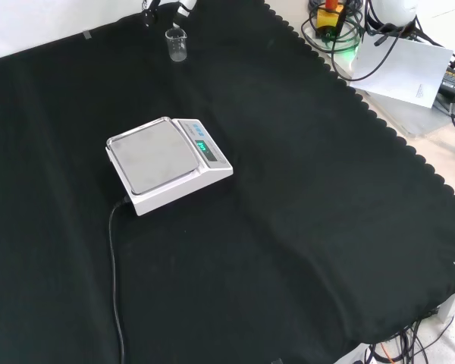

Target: Pick up the beaker.

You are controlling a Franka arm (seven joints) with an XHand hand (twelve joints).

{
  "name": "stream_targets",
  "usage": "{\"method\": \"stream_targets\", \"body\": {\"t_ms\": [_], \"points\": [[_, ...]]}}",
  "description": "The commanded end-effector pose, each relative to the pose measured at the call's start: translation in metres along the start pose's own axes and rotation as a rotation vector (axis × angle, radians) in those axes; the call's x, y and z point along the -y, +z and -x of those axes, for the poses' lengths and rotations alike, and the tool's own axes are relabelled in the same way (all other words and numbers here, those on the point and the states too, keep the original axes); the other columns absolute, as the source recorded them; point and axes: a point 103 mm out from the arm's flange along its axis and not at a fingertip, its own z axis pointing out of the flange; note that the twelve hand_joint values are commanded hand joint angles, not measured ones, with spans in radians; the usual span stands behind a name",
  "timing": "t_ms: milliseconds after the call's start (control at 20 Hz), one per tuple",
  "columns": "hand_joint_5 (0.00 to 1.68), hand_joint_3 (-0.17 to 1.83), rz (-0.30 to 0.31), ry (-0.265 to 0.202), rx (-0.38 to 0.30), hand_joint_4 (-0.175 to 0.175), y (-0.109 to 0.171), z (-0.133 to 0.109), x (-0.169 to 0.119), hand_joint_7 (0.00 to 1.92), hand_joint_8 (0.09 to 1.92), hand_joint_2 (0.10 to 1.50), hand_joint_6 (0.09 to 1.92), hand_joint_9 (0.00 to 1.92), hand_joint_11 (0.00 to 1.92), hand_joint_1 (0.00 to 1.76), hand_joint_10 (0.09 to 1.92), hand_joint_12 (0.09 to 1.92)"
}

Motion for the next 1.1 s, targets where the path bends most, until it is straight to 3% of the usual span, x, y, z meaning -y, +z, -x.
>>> {"method": "stream_targets", "body": {"t_ms": [50,250,550,1100], "points": [[0.48,-0.12,-0.013,-0.010,-0.013,-0.038,0.007,0.000,0.000,0.42,0.66,1.07,0.46,0.45,0.00,0.68,0.78,1.47],[0.47,-0.12,-0.042,0.003,-0.001,-0.039,0.007,0.000,0.000,0.41,0.66,1.07,0.46,0.45,0.00,0.68,0.78,1.47],[0.35,-0.17,-0.103,0.011,0.012,-0.037,0.013,-0.001,0.000,0.25,0.69,0.96,0.41,0.23,0.00,0.56,0.85,1.39],[0.33,-0.17,-0.126,0.021,-0.002,-0.036,0.030,0.004,-0.007,0.21,0.69,0.93,0.38,0.20,0.00,0.52,0.86,1.38]]}}
